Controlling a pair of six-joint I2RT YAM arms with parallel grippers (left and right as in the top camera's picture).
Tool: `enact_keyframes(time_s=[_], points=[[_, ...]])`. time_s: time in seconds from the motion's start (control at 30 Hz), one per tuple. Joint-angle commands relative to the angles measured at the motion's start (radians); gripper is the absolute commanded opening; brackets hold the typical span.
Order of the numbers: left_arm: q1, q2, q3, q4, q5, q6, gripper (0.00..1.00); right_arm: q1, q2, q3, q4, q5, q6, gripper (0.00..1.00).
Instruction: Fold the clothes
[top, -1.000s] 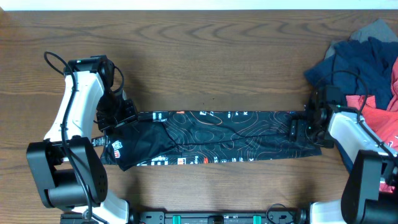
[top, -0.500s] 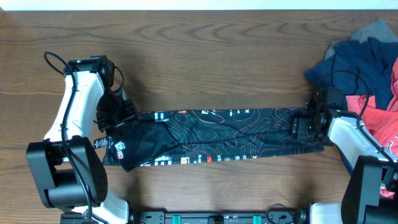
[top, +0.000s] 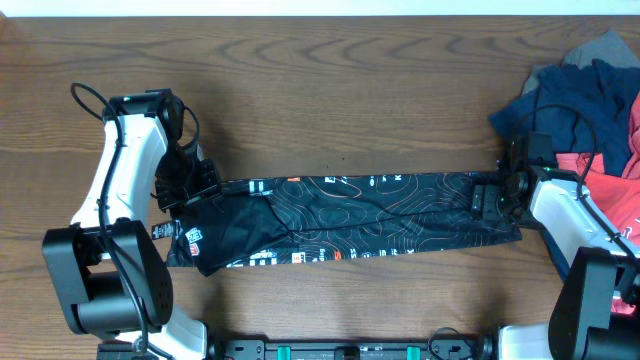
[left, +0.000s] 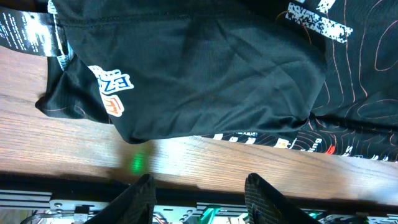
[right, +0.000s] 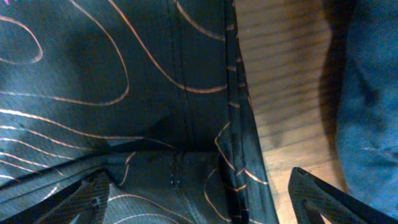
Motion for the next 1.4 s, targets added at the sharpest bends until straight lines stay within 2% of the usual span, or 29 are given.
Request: enact_keyframes(time_s=[0.0,0.23,0.3,0.33,0.4,0.5,0.53,0.67,0.73,0.77,0.8,0.87,0.9,1.07,1.2,1.37], points=[[0.001,-0.019,-0.002,-0.002,0.005,-0.009,0.49,-0.012,0.021,0.007,0.016,0.020,-0.032,0.92],[0.001,-0.019,-0.002,-0.002,0.005,-0.009,0.49,-0.018,0.098,-0.013,0.055,0.019,-0.045,0.91],[0.001,-0.019,-0.002,-0.001,0.005,-0.009,0.48,-0.018,0.121,-0.013,0.064,0.011,-0.045,0.88],[0.001,-0.019,-0.002,-0.002,0.005,-0.009,0.49,-0.018,0.127,-0.013,0.064,0.006,-0.045,0.84],[0.001,-0.019,-0.002,-0.002,0.005,-0.009,0.48,-0.018,0.129,-0.013,0.060,-0.004,-0.046,0.69],[0.001,-0.019,-0.002,-0.001,0.005,-0.009,0.49,-0.017,0.129,-0.013,0.058,-0.007,-0.045,0.33],[0.001,-0.019,-0.002,-0.001,0.005,-0.009,0.49,-0.017,0.129,-0.013,0.057,-0.007,-0.045,0.26],[0.001,-0.019,-0.002,0.000,0.005,-0.009,0.49,-0.018,0.129,-0.012,0.060,-0.006,-0.042,0.16],[0.001,-0.019,-0.002,0.002,0.005,-0.009,0.49,-0.018,0.129,-0.010,0.061,0.003,-0.041,0.14],[0.001,-0.019,-0.002,0.002,0.005,-0.009,0.49,-0.018,0.129,-0.009,0.061,0.011,-0.042,0.16],[0.001,-0.019,-0.002,0.002,0.005,-0.009,0.48,-0.018,0.129,-0.007,0.062,0.017,-0.042,0.25],[0.001,-0.019,-0.002,0.003,0.005,-0.009,0.49,-0.018,0.129,0.002,0.063,0.020,-0.042,0.51],[0.001,-0.019,-0.002,0.003,0.005,-0.010,0.49,-0.018,0.129,0.012,0.060,0.020,-0.042,0.59],[0.001,-0.019,-0.002,0.003,0.005,-0.010,0.49,-0.018,0.117,0.095,-0.002,0.092,0.000,0.70],[0.001,-0.019,-0.002,0.003,0.005,-0.009,0.49,-0.019,0.116,0.131,-0.011,0.080,-0.049,0.83],[0.001,-0.019,-0.002,0.004,0.005,-0.009,0.49,-0.047,0.117,0.131,-0.041,-0.023,-0.140,0.85]])
